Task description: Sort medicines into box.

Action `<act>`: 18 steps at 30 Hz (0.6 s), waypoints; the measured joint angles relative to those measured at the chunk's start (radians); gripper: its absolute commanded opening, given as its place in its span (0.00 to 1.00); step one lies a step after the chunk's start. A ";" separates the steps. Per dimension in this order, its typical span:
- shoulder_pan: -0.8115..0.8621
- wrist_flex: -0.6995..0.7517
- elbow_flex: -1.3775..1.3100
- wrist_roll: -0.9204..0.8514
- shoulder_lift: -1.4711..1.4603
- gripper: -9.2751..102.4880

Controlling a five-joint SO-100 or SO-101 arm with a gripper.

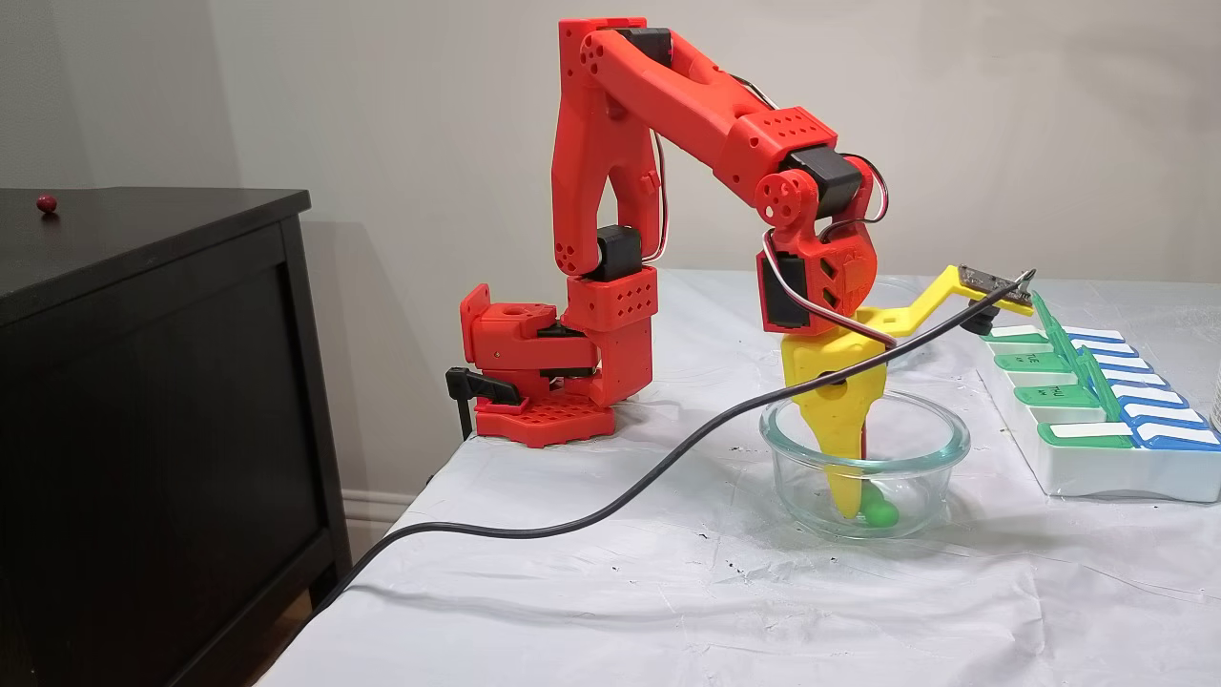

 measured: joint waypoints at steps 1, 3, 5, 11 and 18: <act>-0.003 0.000 0.000 0.011 0.000 0.20; -0.008 0.000 0.000 0.025 0.000 0.21; -0.011 0.000 0.000 0.040 0.000 0.21; -0.032 -0.034 0.014 0.097 0.002 0.21; -0.048 -0.097 0.052 0.170 0.020 0.21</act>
